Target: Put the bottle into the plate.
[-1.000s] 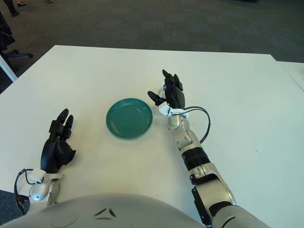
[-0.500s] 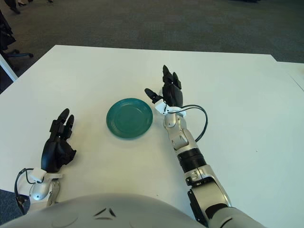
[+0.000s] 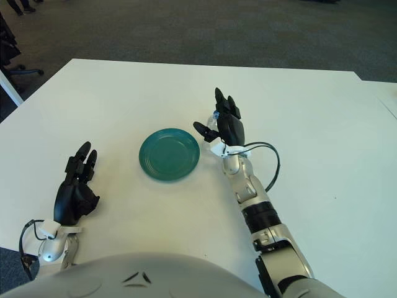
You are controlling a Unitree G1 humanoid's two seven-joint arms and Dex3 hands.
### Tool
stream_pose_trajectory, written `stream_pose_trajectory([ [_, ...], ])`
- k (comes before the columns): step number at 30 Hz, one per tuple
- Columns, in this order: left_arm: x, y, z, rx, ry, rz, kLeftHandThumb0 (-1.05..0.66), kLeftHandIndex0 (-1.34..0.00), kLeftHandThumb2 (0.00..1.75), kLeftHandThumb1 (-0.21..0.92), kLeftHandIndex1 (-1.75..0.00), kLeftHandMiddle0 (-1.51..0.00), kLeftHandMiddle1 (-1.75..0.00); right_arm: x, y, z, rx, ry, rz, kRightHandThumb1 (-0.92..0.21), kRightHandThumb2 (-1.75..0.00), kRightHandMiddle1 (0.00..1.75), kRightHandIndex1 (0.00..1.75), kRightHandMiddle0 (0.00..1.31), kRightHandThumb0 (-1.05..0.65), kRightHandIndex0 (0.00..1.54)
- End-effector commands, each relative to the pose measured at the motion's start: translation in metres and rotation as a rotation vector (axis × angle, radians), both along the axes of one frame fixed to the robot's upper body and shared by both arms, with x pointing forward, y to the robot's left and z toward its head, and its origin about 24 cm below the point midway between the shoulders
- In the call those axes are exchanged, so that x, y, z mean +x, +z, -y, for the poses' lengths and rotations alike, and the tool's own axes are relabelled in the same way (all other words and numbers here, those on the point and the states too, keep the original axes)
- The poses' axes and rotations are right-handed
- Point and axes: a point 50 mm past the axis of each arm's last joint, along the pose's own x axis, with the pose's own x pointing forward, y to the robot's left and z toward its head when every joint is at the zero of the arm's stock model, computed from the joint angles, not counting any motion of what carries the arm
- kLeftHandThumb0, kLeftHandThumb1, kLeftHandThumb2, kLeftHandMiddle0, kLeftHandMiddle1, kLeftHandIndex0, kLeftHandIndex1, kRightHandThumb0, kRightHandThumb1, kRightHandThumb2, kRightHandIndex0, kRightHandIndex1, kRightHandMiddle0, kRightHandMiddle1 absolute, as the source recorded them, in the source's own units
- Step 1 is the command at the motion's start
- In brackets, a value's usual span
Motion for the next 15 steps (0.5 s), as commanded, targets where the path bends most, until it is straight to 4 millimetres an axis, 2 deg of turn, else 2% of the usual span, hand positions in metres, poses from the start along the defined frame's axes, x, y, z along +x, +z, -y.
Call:
stream_pose_trajectory([
  [1,0.036,-0.007,0.01,-0.029,-0.039,-0.017,-0.87,0.0,1.03,0.92,-0.43,-0.16,0.0,-0.014,-0.004,0.03,-0.094,-0.001,-0.004,-0.92,-0.48,0.02,0.0,0.02,-1.05,0.0],
  [6,0.034,-0.005,0.009,-0.027,-0.035,-0.011,-0.87,0.0,1.03,0.92,-0.44,-0.16,0.0,-0.019,-0.003,0.043,-0.208,-0.012,-0.019,-0.92,-0.46,0.02,0.0,0.01,-1.05,0.0],
  [15,0.035,-0.005,0.008,-0.029,-0.044,-0.008,-0.86,0.0,1.03,0.92,-0.44,-0.17,0.0,-0.019,0.016,0.064,-0.369,-0.005,-0.032,-0.92,-0.47,0.02,0.0,0.0,-1.05,0.0],
])
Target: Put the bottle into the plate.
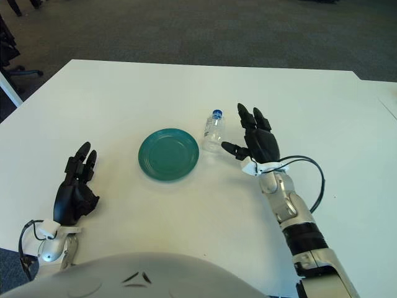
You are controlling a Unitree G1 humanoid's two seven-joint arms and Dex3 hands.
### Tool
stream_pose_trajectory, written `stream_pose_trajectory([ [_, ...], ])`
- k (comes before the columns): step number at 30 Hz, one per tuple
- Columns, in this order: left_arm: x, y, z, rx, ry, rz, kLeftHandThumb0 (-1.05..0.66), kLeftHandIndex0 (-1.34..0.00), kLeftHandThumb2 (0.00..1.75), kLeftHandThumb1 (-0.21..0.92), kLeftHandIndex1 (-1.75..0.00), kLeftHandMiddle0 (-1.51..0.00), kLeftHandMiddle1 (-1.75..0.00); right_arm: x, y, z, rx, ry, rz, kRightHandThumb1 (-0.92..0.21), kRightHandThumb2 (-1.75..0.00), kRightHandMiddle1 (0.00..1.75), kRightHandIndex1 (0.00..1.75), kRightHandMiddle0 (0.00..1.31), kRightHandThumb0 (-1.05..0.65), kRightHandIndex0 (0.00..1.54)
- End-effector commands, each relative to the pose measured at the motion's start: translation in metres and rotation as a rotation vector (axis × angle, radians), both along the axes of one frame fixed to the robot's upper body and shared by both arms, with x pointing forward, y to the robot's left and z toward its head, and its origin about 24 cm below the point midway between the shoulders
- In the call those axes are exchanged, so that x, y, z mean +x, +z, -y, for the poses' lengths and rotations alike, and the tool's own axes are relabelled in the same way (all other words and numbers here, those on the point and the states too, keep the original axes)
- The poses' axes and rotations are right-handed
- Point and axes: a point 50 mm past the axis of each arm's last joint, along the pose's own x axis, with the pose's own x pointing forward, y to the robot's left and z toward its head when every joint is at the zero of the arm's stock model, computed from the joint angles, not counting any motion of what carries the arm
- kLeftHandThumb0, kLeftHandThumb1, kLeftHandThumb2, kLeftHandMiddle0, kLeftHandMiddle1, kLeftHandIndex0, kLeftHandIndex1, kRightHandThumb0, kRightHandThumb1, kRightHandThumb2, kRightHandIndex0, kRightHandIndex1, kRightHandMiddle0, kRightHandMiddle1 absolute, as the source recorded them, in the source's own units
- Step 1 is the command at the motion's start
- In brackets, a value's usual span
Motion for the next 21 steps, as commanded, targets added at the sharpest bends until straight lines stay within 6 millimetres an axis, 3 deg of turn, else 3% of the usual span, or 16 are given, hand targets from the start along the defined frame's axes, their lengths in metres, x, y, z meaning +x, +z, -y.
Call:
stream_pose_trajectory([
  [1,0.036,-0.004,0.009,-0.027,-0.047,-0.004,-0.86,0.0,1.03,0.92,-0.44,-0.17,0.0,0.003,0.02,0.005,-0.066,0.02,0.03,-0.92,-0.48,0.02,0.0,0.0,-1.05,0.0],
  [16,0.035,-0.003,0.011,-0.036,-0.053,0.002,-0.85,0.0,1.03,0.92,-0.46,-0.17,0.0,0.012,0.024,0.013,-0.053,-0.005,-0.014,-0.92,-0.47,0.0,0.0,0.0,-1.05,0.0],
  [21,0.035,-0.003,0.011,-0.033,-0.058,0.01,-0.85,0.0,1.03,0.92,-0.46,-0.17,-0.01,0.018,0.025,0.012,0.025,-0.039,-0.04,-0.92,-0.45,0.0,0.0,0.0,-1.05,0.0],
])
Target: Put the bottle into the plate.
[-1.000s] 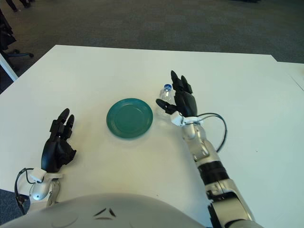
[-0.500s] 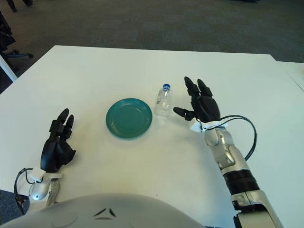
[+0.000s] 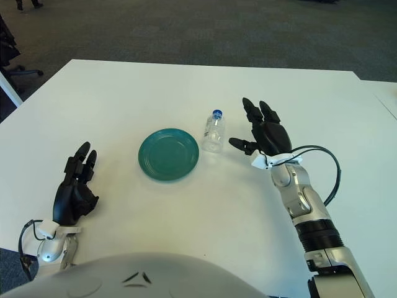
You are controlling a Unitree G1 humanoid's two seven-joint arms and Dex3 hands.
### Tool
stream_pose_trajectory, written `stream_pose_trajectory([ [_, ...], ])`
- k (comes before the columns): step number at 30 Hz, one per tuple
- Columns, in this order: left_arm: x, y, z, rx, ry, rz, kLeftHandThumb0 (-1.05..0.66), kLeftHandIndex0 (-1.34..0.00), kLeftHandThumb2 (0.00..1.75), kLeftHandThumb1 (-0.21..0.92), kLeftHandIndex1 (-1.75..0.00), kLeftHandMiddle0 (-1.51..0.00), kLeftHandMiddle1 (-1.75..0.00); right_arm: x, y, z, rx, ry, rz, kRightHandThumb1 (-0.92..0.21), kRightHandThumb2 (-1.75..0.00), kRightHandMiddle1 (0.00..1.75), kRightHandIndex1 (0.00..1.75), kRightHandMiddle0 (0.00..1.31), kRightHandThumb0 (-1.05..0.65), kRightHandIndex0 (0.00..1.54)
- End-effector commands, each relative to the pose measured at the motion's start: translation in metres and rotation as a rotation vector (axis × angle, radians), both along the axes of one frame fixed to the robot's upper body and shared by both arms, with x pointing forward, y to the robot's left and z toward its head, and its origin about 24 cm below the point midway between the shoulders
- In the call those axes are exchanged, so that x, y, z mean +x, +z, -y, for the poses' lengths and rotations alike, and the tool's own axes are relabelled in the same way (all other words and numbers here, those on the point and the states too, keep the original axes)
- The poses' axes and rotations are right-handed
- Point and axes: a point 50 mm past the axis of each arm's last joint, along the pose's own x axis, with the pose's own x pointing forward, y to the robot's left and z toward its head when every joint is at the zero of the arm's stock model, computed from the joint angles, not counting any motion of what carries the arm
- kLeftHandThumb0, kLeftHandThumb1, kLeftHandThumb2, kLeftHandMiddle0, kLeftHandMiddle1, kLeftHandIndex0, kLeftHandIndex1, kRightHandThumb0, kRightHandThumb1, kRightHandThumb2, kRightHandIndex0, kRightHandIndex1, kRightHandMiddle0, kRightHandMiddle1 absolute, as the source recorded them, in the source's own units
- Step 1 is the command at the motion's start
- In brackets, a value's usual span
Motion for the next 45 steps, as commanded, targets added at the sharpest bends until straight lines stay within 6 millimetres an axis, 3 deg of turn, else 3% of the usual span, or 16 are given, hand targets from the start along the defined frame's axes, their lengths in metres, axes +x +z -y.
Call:
stream_pose_trajectory([
  [1,0.035,-0.003,0.011,-0.019,-0.055,0.005,-0.85,0.0,1.03,0.92,-0.46,-0.18,-0.01,0.01,0.009,0.002,0.067,-0.038,0.006,-0.92,-0.45,0.0,0.0,0.0,-1.05,0.0],
  [15,0.036,-0.005,0.013,-0.015,-0.057,-0.001,-0.86,0.0,1.04,0.92,-0.48,-0.18,-0.01,0.02,0.012,-0.008,0.129,-0.007,-0.013,-0.92,-0.46,0.02,0.0,0.03,-1.05,0.01],
  [23,0.037,-0.006,0.013,-0.02,-0.054,-0.002,-0.86,0.0,1.04,0.92,-0.49,-0.19,-0.01,0.045,0.035,0.002,-0.064,0.03,0.026,-0.92,-0.45,0.02,0.0,0.02,-1.05,0.0],
  [45,0.037,-0.005,0.013,-0.02,-0.057,0.008,-0.86,0.0,1.04,0.92,-0.49,-0.2,-0.01,0.06,0.026,-0.007,-0.235,0.092,-0.046,-0.92,-0.52,0.05,0.0,0.05,-1.05,0.01],
])
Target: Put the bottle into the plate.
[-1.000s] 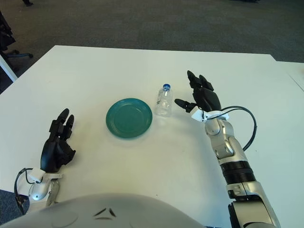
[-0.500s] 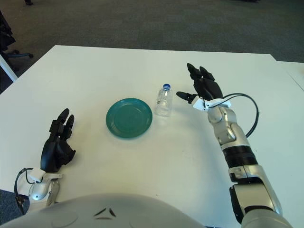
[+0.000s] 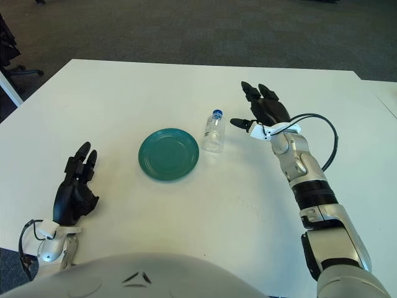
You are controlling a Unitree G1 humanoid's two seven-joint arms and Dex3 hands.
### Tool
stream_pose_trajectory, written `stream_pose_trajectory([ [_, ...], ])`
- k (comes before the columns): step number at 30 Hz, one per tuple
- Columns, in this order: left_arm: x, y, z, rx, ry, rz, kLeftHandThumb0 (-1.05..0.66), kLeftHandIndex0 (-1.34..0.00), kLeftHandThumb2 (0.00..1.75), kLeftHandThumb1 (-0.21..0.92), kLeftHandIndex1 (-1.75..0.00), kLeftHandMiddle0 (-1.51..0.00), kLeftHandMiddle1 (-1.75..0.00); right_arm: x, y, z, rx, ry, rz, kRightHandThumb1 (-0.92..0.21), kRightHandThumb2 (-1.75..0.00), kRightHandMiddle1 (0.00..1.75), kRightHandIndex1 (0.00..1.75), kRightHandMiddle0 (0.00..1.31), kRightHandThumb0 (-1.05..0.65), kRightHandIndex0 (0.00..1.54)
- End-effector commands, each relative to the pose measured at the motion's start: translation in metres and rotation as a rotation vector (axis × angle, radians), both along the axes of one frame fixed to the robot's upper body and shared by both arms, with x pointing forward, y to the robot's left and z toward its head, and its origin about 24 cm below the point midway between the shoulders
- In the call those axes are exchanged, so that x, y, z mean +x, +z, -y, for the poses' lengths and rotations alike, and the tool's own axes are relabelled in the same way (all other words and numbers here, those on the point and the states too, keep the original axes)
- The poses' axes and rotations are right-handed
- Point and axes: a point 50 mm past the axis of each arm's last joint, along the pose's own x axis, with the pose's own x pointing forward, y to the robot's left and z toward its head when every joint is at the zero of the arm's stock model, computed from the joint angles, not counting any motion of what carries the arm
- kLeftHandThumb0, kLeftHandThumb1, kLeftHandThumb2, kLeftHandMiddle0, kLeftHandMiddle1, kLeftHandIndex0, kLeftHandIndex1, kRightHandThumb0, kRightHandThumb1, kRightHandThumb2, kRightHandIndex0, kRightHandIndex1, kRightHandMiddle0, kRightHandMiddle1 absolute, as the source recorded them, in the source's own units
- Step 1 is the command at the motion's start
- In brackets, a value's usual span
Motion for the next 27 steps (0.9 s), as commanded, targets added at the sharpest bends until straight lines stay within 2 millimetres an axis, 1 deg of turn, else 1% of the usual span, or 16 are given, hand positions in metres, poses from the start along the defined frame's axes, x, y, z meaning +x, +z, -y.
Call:
stream_pose_trajectory([
  [1,0.036,-0.006,0.012,-0.02,-0.053,-0.005,-0.86,0.0,1.04,0.92,-0.49,-0.2,-0.01,0.01,0.013,-0.004,-0.069,0.042,0.028,-0.92,-0.53,0.06,0.0,0.06,-1.05,0.01],
  [8,0.036,-0.006,0.015,-0.027,-0.063,-0.005,-0.87,0.0,1.04,0.92,-0.47,-0.2,0.0,0.016,0.018,-0.007,-0.163,0.08,0.026,-0.92,-0.54,0.08,0.01,0.08,-1.05,0.03],
  [17,0.037,-0.006,0.019,-0.031,-0.072,-0.012,-0.88,0.0,1.04,0.92,-0.45,-0.18,0.0,0.02,0.025,-0.012,-0.254,0.132,0.04,-0.92,-0.56,0.1,0.0,0.07,-1.05,0.02],
  [21,0.038,-0.006,0.021,-0.033,-0.076,-0.012,-0.89,0.0,1.04,0.92,-0.46,-0.18,0.0,0.021,0.031,-0.015,-0.297,0.169,0.058,-0.92,-0.56,0.11,0.0,0.06,-1.05,0.01],
  [27,0.04,-0.007,0.024,-0.035,-0.08,-0.016,-0.88,0.0,1.03,0.92,-0.47,-0.18,0.0,0.021,0.036,-0.018,-0.328,0.207,0.074,-0.92,-0.57,0.13,0.0,0.04,-1.05,0.02],
])
